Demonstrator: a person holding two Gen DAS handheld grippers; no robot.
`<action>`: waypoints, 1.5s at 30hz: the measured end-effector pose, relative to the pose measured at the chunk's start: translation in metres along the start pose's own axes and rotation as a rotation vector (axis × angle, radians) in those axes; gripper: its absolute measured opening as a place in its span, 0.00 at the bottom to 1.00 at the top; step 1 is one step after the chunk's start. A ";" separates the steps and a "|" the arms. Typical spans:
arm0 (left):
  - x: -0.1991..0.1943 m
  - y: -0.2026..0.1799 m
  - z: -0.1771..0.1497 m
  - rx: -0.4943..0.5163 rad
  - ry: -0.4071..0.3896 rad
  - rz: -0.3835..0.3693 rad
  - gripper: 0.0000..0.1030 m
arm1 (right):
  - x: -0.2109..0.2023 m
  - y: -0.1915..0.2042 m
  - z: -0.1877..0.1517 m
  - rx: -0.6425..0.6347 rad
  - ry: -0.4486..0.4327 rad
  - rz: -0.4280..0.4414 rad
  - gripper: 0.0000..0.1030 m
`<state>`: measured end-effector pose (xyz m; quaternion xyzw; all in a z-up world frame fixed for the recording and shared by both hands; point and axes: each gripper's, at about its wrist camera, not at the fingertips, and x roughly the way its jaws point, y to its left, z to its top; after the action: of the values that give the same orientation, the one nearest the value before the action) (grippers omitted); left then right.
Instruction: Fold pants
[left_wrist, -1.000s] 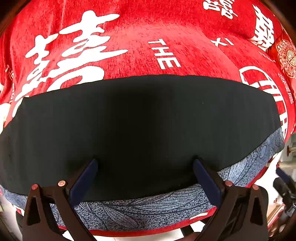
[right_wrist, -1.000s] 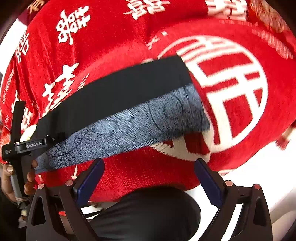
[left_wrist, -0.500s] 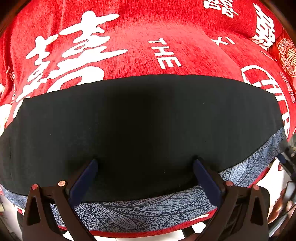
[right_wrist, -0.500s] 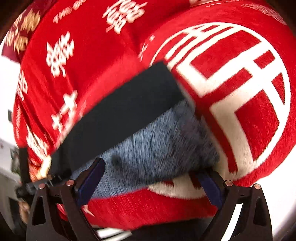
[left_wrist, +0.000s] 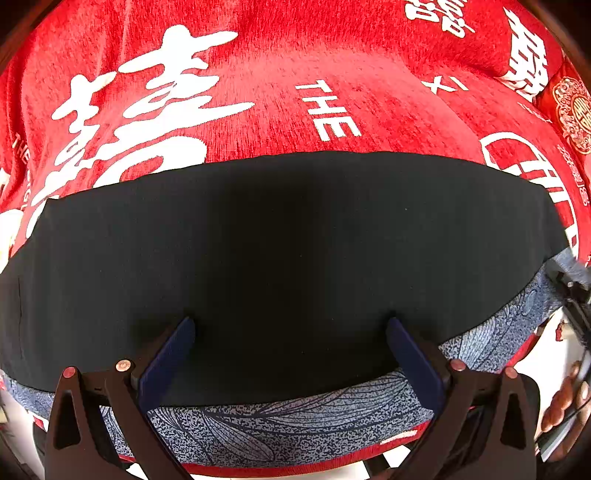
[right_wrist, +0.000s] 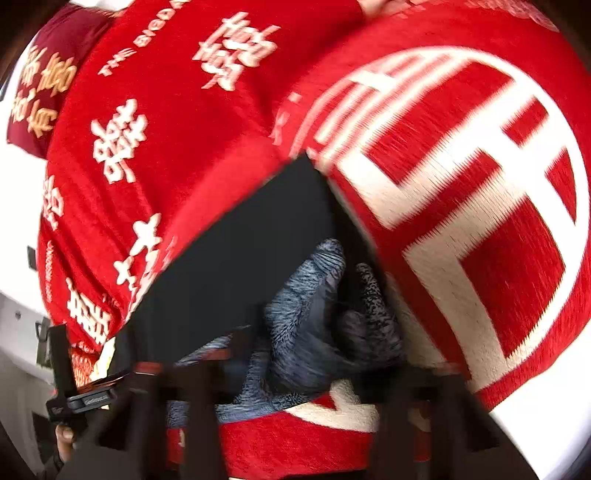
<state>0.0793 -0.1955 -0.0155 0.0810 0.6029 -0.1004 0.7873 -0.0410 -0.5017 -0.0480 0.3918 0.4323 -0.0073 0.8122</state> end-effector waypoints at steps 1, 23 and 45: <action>0.000 0.000 0.000 0.001 0.002 0.000 1.00 | -0.005 0.008 0.000 -0.024 -0.018 -0.010 0.15; -0.030 0.072 -0.002 -0.064 -0.029 -0.023 0.98 | -0.044 0.271 -0.043 -0.714 -0.154 -0.015 0.15; -0.049 0.296 -0.063 -0.425 -0.067 -0.037 0.98 | 0.167 0.392 -0.259 -1.357 0.177 -0.177 0.26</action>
<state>0.0837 0.1097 0.0177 -0.1011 0.5855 0.0119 0.8042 0.0208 -0.0092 -0.0023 -0.2408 0.4361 0.2305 0.8359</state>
